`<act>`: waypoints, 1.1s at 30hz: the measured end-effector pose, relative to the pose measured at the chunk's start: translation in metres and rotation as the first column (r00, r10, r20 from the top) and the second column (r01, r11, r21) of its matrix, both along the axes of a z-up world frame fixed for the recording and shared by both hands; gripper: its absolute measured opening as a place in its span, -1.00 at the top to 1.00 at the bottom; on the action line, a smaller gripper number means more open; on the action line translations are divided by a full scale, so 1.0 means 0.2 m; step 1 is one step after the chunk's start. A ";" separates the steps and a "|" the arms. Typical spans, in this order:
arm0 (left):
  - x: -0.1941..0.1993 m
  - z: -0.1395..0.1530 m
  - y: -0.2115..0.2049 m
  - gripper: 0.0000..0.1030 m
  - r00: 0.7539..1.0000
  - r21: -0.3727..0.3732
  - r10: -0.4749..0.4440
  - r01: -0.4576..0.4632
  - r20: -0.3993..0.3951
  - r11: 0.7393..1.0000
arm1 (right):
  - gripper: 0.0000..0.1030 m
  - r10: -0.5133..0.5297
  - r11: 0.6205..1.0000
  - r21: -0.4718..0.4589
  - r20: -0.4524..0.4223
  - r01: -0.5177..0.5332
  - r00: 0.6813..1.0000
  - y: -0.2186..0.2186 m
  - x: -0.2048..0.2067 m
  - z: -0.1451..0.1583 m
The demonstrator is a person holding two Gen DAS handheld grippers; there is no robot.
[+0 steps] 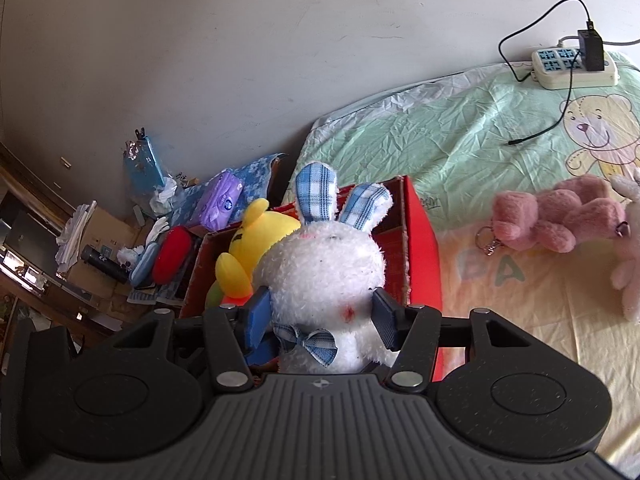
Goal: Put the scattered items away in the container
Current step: 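Lift the bunny plush with the right gripper and carry it over the box, then lower the bunny plush into the box beside the yellow bear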
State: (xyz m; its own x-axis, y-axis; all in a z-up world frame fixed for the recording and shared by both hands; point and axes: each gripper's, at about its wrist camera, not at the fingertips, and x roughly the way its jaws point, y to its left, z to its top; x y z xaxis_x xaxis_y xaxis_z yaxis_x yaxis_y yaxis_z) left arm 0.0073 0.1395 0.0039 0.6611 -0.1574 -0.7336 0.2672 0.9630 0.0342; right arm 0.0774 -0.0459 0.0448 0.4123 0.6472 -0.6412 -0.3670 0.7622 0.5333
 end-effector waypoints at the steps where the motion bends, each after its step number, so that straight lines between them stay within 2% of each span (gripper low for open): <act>1: -0.01 0.01 0.01 -0.23 1.000 0.004 0.004 -0.004 0.004 1.000 | -0.09 0.001 1.000 0.000 0.002 -0.001 1.000 0.01 0.00 0.00; 11: 0.07 -0.07 0.07 -0.24 1.000 -0.011 0.021 -0.020 0.014 1.000 | -0.09 -0.007 0.999 -0.045 0.007 0.007 1.000 0.11 0.07 -0.04; 20: 0.10 -0.17 0.09 -0.24 0.999 -0.059 0.046 -0.047 -0.024 0.997 | -0.09 -0.022 0.996 -0.088 -0.022 0.020 1.000 0.16 0.09 -0.15; 27: 0.14 -0.25 0.14 -0.25 0.996 -0.054 0.063 -0.066 -0.060 0.996 | -0.09 -0.006 0.994 -0.106 -0.043 0.002 0.999 0.25 0.13 -0.21; 32: 0.16 -0.26 0.16 -0.36 0.996 -0.062 0.053 -0.058 -0.074 0.996 | -0.09 0.011 0.988 -0.151 -0.031 -0.015 0.999 0.32 0.16 -0.23; 33: 0.17 -0.26 0.16 -0.44 0.995 -0.062 0.058 -0.063 -0.077 0.996 | -0.09 0.019 0.988 -0.152 -0.037 -0.025 0.999 0.32 0.17 -0.23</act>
State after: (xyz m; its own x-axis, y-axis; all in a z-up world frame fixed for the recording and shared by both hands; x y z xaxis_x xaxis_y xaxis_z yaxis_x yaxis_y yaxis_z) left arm 0.0413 0.1716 -0.0477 0.6143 -0.1673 -0.7712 0.2080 0.9770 -0.0463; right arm 0.1121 0.0189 -0.0013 0.3745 0.5494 -0.7470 -0.3675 0.8276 0.4244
